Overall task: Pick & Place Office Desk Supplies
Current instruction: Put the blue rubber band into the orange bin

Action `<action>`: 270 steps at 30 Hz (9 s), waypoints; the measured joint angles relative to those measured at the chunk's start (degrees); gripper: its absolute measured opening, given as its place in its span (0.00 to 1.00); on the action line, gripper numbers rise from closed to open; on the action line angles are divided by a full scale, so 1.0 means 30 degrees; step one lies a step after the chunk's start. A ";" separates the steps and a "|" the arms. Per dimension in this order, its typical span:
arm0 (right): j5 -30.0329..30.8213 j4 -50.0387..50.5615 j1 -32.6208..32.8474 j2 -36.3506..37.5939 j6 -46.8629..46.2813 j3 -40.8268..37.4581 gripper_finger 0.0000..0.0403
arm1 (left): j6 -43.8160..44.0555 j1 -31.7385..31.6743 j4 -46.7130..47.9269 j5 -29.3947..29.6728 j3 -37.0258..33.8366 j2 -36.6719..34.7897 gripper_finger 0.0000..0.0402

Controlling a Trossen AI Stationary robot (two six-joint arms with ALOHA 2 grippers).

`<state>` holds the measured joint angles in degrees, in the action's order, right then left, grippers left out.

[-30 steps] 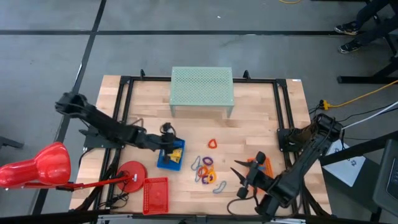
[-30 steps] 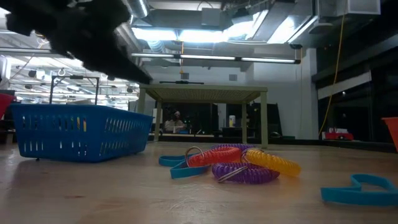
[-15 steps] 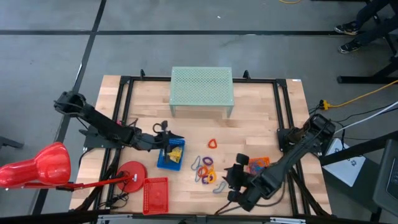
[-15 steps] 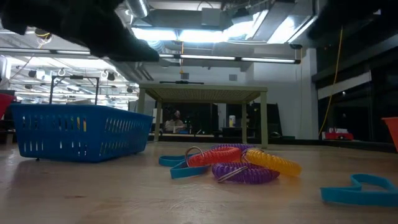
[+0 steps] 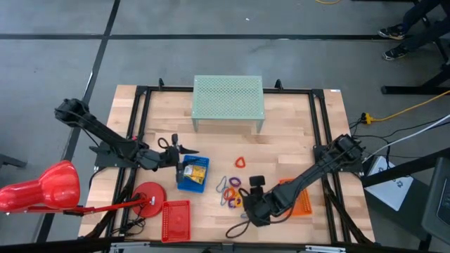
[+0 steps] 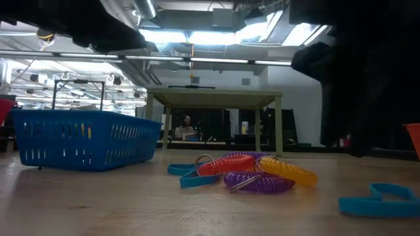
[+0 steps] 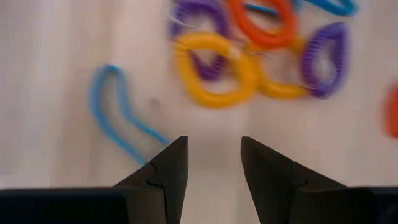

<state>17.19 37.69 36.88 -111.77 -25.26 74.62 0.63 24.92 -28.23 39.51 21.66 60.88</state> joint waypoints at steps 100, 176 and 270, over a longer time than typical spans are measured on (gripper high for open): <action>-0.1530 1.0937 0.7157 0.2778 -2.1641 -0.2407 0.15 | 0.0524 -0.0002 0.0404 -0.0629 -0.0171 -0.0085 0.29; 1.1977 1.2635 0.6115 0.2800 -2.5920 -0.0624 0.60 | -0.0861 -0.3886 1.0384 -1.1104 1.2522 1.4588 0.29; 1.1624 1.1335 0.6104 0.2800 -2.4805 -0.0631 0.60 | -0.0577 -0.7285 1.9308 -1.8048 1.9530 1.7743 0.32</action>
<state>52.06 71.69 55.19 -103.37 -99.68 72.73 -1.10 3.06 29.69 -14.64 80.25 114.10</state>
